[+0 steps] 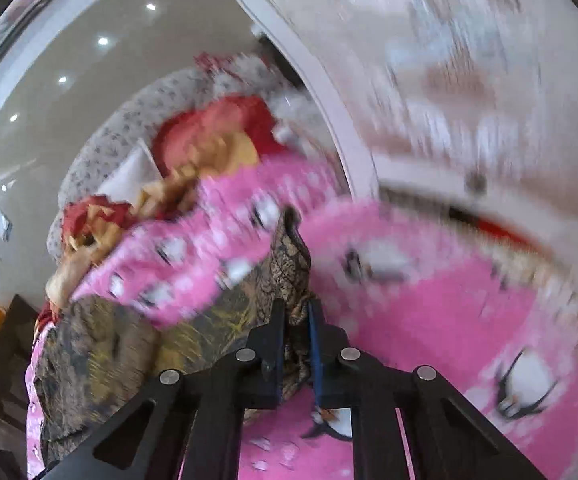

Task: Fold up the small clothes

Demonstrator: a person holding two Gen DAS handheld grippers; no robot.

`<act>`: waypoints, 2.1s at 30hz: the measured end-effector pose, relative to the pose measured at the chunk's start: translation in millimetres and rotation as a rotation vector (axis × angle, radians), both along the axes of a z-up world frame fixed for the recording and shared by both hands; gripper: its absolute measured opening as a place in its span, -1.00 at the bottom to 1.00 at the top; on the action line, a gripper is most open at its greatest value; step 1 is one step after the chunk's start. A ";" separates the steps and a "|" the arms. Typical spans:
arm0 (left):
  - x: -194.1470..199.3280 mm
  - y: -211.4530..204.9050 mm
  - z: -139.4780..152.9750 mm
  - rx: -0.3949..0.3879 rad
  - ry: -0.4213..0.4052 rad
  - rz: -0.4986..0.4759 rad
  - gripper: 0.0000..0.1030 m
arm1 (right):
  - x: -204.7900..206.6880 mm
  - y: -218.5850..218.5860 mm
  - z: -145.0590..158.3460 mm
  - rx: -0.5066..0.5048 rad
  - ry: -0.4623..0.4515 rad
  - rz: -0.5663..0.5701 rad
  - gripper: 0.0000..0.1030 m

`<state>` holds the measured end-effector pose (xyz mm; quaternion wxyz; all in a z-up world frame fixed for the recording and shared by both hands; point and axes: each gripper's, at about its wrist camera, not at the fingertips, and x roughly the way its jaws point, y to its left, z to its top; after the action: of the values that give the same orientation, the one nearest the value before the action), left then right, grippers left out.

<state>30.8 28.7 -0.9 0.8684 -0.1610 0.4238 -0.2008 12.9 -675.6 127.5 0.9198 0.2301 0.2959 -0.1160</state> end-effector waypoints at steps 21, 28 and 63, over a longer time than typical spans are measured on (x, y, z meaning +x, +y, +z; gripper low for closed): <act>-1.4 10.4 -3.1 -0.078 0.016 0.000 -0.46 | 32.4 127.2 74.6 -0.180 0.040 0.205 -0.86; -2.6 -0.1 0.6 -0.006 -0.001 0.002 -0.46 | 10.0 25.7 34.7 -0.264 0.196 -0.015 -0.07; 34.7 -18.1 70.0 -0.107 -0.018 0.010 -0.37 | 91.6 230.1 88.0 -0.143 -0.084 0.514 -0.90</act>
<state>65.5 10.6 69.1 0.8634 -0.2077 0.4038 -0.2200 104.5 -445.4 215.5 0.9444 0.0866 0.2973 0.1103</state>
